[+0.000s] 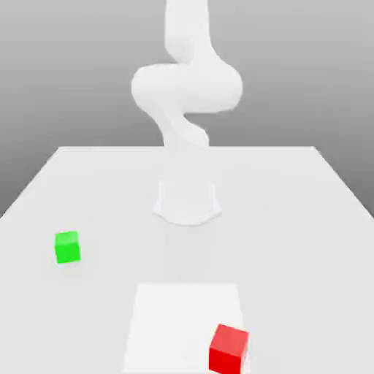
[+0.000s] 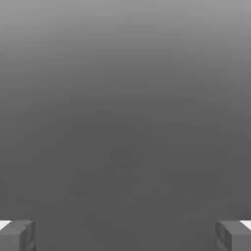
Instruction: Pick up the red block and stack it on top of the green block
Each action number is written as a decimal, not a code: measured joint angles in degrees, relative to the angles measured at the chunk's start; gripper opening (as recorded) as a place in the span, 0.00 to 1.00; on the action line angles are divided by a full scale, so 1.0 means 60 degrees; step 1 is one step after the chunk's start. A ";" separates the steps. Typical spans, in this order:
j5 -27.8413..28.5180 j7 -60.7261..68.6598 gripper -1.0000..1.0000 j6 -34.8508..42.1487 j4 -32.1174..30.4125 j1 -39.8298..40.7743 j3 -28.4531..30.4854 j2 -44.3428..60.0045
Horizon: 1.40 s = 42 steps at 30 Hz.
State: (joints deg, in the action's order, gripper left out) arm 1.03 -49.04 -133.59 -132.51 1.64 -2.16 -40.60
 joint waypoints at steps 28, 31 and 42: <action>0.1209 -0.5164 0.50 -0.3775 -0.1173 0.0523 -0.1518 0.9589; 0.1555 -0.5437 0.00 -0.4540 -0.1027 0.0200 -0.1127 1.0544; 0.0999 -0.5036 0.00 -0.3612 -0.1225 0.0439 -0.1478 0.9388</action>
State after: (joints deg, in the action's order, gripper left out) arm 7.02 -79.26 -155.26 -139.86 4.28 -11.03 15.73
